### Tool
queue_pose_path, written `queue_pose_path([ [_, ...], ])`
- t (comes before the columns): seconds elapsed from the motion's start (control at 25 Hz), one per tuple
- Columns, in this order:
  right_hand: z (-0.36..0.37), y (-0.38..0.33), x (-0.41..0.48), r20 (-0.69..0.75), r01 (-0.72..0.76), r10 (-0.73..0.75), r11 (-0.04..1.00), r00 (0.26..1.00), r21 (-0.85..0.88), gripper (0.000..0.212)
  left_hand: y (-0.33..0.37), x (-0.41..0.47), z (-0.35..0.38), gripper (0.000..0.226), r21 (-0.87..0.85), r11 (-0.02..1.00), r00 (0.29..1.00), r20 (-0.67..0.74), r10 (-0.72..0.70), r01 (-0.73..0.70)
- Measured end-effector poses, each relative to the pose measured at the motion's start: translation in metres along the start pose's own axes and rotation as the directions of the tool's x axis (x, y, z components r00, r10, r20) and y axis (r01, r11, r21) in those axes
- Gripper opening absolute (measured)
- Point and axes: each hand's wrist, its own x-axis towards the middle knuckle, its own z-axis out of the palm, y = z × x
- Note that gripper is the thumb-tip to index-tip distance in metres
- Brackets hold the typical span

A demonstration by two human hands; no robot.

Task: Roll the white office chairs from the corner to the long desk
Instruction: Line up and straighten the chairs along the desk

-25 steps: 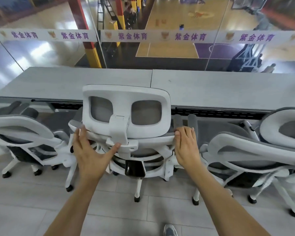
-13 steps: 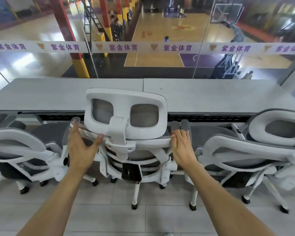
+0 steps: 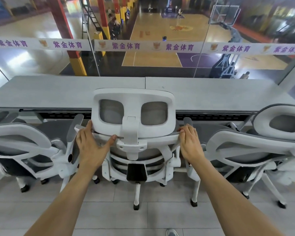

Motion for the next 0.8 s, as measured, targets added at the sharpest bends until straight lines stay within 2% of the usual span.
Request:
queue_pose_path([
  [0.08,0.003,-0.004,-0.002,0.001,-0.041,0.041,0.999,0.999,-0.016,0.036,0.001,0.002,-0.001,0.111,-0.012,1.000,1.000,0.017,0.004,-0.004],
  [0.24,0.003,-0.005,-0.011,-0.042,-0.155,0.151,0.982,0.988,-0.105,0.050,0.004,-0.001,-0.001,0.111,0.035,0.997,0.997,0.056,0.062,-0.064],
  [0.32,0.003,-0.016,-0.021,-0.070,-0.197,0.191,0.977,0.979,-0.086,0.047,0.002,-0.002,-0.003,0.111,0.067,0.996,0.996,0.069,0.048,-0.052],
  [0.56,0.008,-0.023,-0.037,-0.029,-0.163,0.161,0.984,0.987,-0.069,0.054,0.006,-0.002,-0.006,0.113,0.089,0.996,0.994,0.109,0.015,-0.025],
  [0.68,0.006,-0.027,-0.033,-0.029,-0.187,0.185,0.980,0.982,-0.070,0.057,0.003,0.000,-0.009,0.102,0.075,0.997,0.991,0.136,0.019,-0.029],
  [0.8,0.010,-0.046,-0.040,-0.053,-0.221,0.221,0.975,0.974,0.000,0.055,-0.007,-0.005,-0.025,0.084,0.086,0.993,0.977,0.207,0.060,-0.079],
])
